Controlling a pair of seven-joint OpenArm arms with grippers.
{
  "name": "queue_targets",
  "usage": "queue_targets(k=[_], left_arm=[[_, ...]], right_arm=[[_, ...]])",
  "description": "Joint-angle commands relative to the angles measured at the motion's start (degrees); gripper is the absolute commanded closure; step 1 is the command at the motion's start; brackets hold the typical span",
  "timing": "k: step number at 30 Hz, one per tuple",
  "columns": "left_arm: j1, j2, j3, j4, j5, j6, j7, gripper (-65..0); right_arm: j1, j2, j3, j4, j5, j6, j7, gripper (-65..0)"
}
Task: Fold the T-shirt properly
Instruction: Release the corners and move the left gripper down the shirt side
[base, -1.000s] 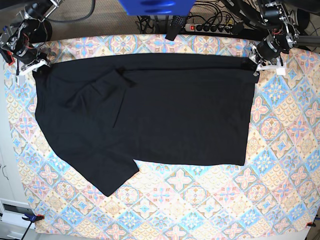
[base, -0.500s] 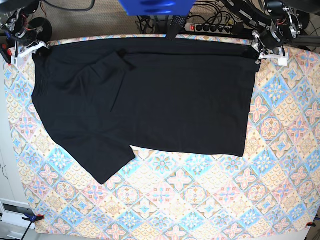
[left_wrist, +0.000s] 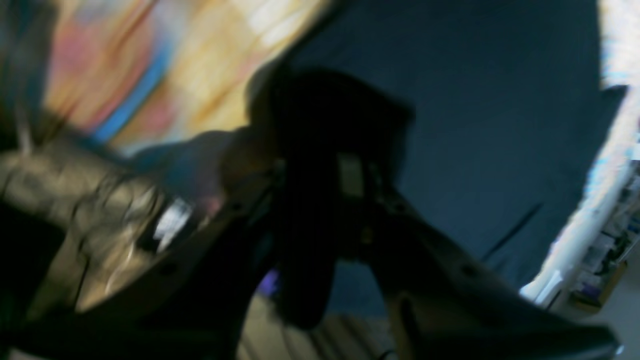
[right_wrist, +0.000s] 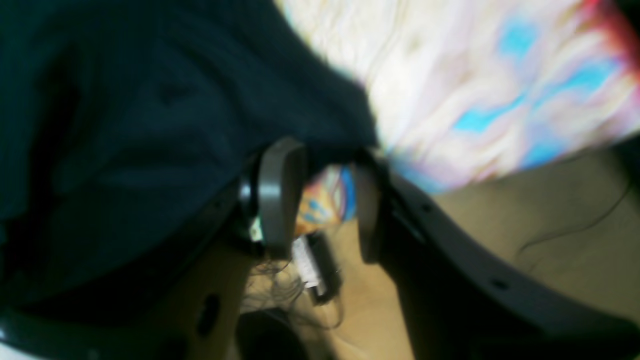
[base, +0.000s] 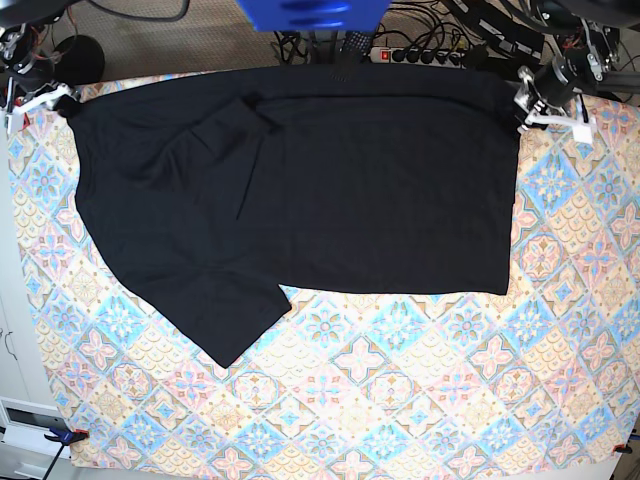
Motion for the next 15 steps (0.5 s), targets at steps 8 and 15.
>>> queue_targets(k=[8, 15], left_arm=[[-0.4, -0.7, -2.0, 3.2, -0.5, -0.2, 0.1, -15.9], [-0.1, -0.9, -3.8, 12.7, -0.5, -0.2, 0.2, -15.9]], right_arm=[[-1.5, 1.0, 1.3, 7.0, 1.1, 0.4, 0.7, -20.2], [-1.3, 1.0, 2.7, 12.1, 1.1, 0.4, 0.7, -20.2]])
